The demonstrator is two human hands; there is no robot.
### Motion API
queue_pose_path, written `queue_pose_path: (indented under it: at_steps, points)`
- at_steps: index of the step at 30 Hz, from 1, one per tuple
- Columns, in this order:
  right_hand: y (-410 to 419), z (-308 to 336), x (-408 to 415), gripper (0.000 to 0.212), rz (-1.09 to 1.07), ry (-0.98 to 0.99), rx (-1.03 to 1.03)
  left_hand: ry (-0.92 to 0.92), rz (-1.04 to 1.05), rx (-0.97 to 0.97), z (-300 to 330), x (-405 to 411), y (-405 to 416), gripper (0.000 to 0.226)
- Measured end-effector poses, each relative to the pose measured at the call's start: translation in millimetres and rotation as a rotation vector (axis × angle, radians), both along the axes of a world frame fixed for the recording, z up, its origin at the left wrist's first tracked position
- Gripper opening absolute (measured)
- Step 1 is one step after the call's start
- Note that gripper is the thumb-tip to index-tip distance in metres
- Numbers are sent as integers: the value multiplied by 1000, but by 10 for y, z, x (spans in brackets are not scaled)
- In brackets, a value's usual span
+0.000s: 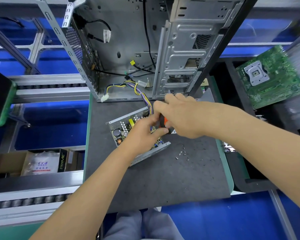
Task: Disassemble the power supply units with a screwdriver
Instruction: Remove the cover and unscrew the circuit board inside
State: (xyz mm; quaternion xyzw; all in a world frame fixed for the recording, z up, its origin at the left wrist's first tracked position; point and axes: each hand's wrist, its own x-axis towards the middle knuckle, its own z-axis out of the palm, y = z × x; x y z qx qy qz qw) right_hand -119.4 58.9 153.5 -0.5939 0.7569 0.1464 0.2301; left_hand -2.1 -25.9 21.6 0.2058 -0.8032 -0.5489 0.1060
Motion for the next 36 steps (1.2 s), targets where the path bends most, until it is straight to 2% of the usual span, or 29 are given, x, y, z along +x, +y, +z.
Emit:
queue_pose_path:
  at_steps: [5, 7, 9, 11, 13, 19, 24, 27, 29, 30, 31, 33, 34, 36]
  points:
    - [31, 31, 27, 20, 1, -103, -12, -4, 70, 19, 22, -16, 16, 34]
    - [41, 34, 31, 33, -92, -134, -45, 16, 75, -4, 32, -50, 36, 28]
    - [39, 26, 48, 51, -186, -15, -103, 12, 115, -12, 14, -82, 48, 46]
    - [28, 24, 71, 60, -213, 157, -113, 56, 132, 9, 10, -130, 93, 49]
    - [13, 6, 77, 55, -205, 181, -112, 71, 135, 13, 21, -161, 136, 53]
    - [65, -7, -24, 27, -151, -70, -23, 60, 40, -83, -7, -73, 58, 48]
    - [107, -12, -88, 29, -67, -61, -17, 72, -3, -67, -12, -54, 109, 26]
    - [136, -7, -79, 25, -49, -60, 1, 54, 81, -46, -7, -74, 135, 42]
    - [155, 9, -40, 17, -95, -141, -35, 53, 116, -37, -6, -84, 161, 37]
    - [156, 14, -21, 21, -131, -173, -62, 50, 121, -18, -10, -94, 173, 30]
    - [153, 11, -9, 33, -160, -165, -97, 41, 130, 5, -13, -104, 176, 27]
    - [125, 25, 27, 54, -198, 4, -167, 42, 171, 9, -42, -122, 168, 36]
    - [107, 39, 47, 57, -193, 115, -179, 37, 186, -7, -63, -133, 164, 39]
    - [68, 47, 75, 48, -138, 236, -147, 25, 191, -27, -85, -164, 181, 40]
